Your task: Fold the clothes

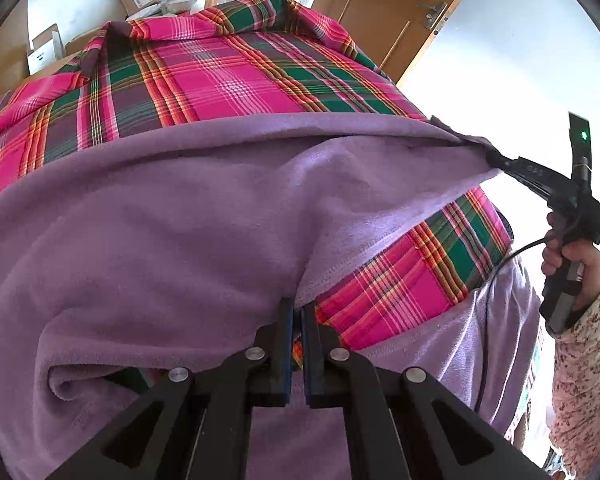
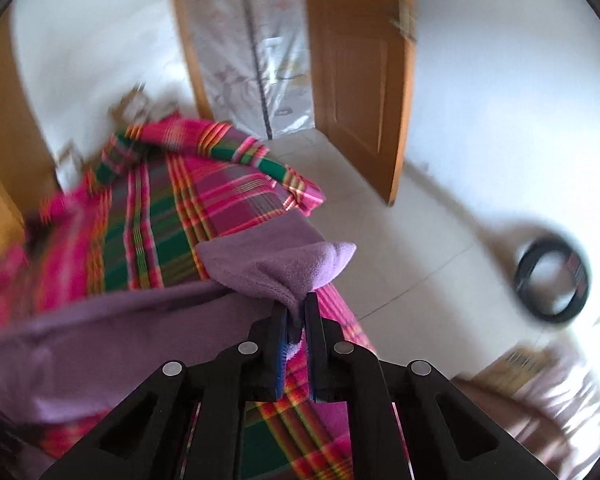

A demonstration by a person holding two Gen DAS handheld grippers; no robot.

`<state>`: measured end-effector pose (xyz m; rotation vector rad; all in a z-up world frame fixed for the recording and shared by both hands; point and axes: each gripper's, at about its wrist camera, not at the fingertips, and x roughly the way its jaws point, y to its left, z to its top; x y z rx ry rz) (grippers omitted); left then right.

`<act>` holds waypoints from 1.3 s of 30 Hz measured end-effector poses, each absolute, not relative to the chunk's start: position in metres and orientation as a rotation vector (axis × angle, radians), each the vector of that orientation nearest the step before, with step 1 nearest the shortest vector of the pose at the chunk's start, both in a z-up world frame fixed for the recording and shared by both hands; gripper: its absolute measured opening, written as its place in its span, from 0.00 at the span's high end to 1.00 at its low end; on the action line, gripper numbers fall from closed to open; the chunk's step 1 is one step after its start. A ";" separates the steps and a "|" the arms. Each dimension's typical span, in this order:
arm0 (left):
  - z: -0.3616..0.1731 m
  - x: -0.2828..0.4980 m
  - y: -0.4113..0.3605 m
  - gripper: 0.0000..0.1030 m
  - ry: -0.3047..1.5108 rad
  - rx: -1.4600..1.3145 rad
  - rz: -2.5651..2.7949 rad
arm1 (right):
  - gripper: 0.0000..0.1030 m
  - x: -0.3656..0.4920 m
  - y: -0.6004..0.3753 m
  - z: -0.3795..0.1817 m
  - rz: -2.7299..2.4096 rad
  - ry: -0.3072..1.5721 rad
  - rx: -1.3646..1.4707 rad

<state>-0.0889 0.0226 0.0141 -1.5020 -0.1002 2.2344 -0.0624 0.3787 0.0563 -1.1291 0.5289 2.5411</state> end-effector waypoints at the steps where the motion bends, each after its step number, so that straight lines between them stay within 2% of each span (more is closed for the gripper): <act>1: 0.014 -0.089 0.022 0.96 -0.103 -1.504 2.233 | 0.92 -0.059 0.382 0.052 2.524 0.572 -1.137; 5: 0.015 -0.089 0.023 0.96 -0.095 -1.506 2.234 | 0.90 -0.049 0.398 0.030 2.440 0.714 -1.162; 7: 0.015 -0.089 0.023 0.96 -0.095 -1.507 2.234 | 0.89 -0.044 0.400 0.025 2.437 0.722 -1.177; 9: 0.014 -0.089 0.023 0.96 -0.096 -1.508 2.233 | 0.83 -0.043 0.391 0.031 2.477 0.586 -1.172; 11: 0.016 -0.090 0.023 0.96 -0.092 -1.511 2.227 | 0.72 -0.042 0.383 0.039 2.514 0.434 -1.139; 16: 0.026 -0.089 0.022 0.96 -0.077 -1.511 2.210 | 0.66 -0.044 0.378 0.040 2.508 0.255 -1.133; 19: 0.038 -0.088 0.019 0.95 -0.069 -1.498 2.208 | 0.66 -0.046 0.377 0.039 2.493 0.182 -1.142; 21: 0.046 -0.087 0.017 0.95 -0.065 -1.486 2.205 | 0.66 -0.049 0.384 0.032 2.478 0.255 -1.179; 25: 0.058 -0.090 0.017 0.93 -0.039 -1.460 2.207 | 0.66 -0.031 0.406 0.026 2.480 0.515 -1.157; 29: 0.064 -0.112 0.029 0.93 0.021 -1.436 2.232 | 0.66 -0.034 0.400 0.029 2.506 0.441 -1.152; 35: 0.060 -0.144 0.085 0.93 0.277 -1.310 2.208 | 0.66 -0.038 0.392 0.032 2.541 0.335 -1.143; 39: 0.052 -0.161 0.119 0.92 0.357 -1.269 2.143 | 0.66 -0.034 0.394 0.029 2.546 0.371 -1.144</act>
